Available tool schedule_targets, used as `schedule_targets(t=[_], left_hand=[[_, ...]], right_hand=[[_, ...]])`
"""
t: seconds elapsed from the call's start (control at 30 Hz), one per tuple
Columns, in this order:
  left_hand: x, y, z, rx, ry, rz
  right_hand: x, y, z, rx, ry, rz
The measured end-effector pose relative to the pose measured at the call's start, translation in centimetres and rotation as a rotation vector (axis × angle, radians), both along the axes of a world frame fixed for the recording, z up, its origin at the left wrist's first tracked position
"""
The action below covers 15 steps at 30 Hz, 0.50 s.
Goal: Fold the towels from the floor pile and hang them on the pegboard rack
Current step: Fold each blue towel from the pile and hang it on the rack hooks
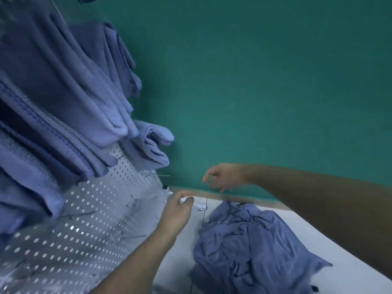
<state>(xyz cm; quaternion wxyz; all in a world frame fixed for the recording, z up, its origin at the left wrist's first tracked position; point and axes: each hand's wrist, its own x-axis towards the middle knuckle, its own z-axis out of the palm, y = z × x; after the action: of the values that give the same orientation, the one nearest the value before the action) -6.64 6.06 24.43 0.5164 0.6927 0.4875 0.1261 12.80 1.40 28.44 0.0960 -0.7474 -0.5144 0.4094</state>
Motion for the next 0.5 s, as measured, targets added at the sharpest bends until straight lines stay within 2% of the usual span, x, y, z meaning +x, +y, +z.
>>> schedule_targets(t=[0.1, 0.17, 0.5], left_hand=[[0.4, -2.5, -0.4, -0.161, 0.206, -0.331], [1.4, -4.1, -0.9, -0.178, 0.262, -0.441], [7.5, -10.0, -9.6, -0.228, 0.347, -0.568]], right_hand=[[1.6, -5.4, -1.2, -0.047, 0.002, -0.101], [2.3, -8.7, -2.5, -0.032, -0.037, -0.167], [4.1, -19.8, -13.2, -0.060, 0.021, -0.444]])
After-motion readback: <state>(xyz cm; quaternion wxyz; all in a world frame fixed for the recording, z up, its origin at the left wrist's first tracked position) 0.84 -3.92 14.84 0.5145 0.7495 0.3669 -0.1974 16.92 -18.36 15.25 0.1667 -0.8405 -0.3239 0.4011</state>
